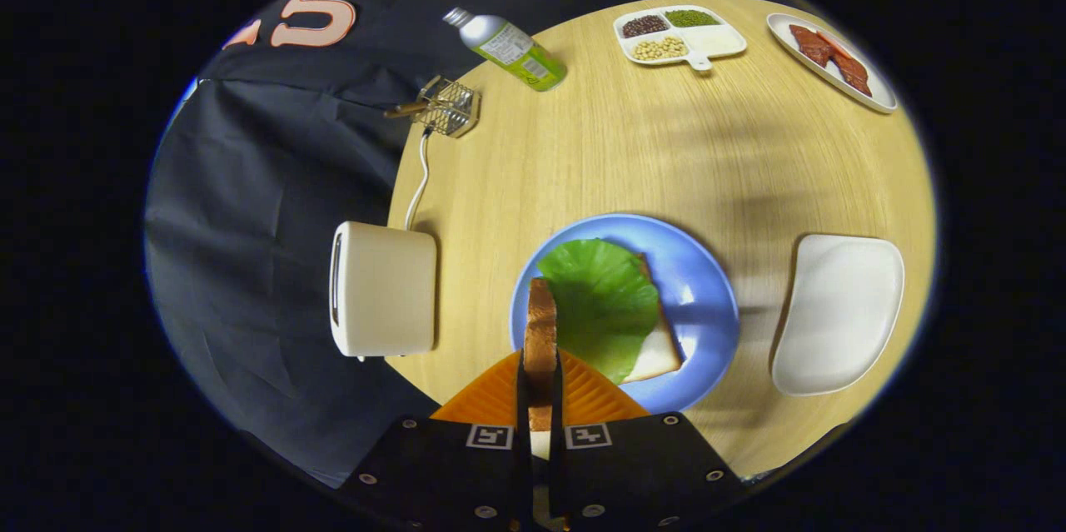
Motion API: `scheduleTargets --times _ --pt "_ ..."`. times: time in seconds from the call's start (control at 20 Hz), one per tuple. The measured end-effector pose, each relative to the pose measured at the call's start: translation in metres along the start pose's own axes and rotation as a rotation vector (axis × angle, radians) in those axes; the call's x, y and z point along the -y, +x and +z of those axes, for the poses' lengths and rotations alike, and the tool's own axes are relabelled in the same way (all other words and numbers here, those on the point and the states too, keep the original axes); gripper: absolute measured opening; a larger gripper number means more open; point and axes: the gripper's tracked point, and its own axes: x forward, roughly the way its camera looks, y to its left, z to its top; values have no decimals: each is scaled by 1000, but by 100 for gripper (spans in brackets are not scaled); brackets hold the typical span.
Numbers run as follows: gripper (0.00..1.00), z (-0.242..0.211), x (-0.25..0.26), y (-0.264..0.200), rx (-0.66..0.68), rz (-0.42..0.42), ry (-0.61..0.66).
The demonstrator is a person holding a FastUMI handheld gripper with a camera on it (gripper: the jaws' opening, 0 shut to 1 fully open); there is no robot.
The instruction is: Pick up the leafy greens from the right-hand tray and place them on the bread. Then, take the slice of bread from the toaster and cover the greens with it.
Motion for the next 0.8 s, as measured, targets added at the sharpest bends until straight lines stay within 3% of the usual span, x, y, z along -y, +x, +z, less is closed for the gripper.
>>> scheduleTargets --times 0.1,0.3,0.55,0.65,0.8 --pt "10 5 13 1 36 -41 -3" --pt "25 17 30 -5 129 -132 -76" --pt "70 43 18 -43 307 -179 -188" --pt "81 65 10 -73 430 -218 -243" --pt "88 100 -8 -132 648 -273 -344"
